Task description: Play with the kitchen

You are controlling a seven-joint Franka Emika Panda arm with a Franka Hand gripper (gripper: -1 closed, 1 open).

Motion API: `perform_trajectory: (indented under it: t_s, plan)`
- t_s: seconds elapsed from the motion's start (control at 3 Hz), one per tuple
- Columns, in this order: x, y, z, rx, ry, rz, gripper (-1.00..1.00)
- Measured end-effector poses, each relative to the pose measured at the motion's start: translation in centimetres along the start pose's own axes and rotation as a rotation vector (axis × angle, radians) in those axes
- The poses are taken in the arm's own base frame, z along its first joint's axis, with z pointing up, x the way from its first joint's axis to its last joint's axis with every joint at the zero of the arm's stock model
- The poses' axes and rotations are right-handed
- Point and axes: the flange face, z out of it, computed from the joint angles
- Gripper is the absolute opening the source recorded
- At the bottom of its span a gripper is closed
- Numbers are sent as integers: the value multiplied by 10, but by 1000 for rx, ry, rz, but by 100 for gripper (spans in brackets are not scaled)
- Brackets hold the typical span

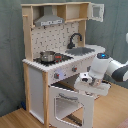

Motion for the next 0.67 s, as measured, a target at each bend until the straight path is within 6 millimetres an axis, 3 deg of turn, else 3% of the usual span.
perform_trajectory:
  t_s: [0.33,0.67]
  plan:
    - [-5,7,3,-27,-29,28,-100]
    - [-7,9,4,-35,-37,36,100]
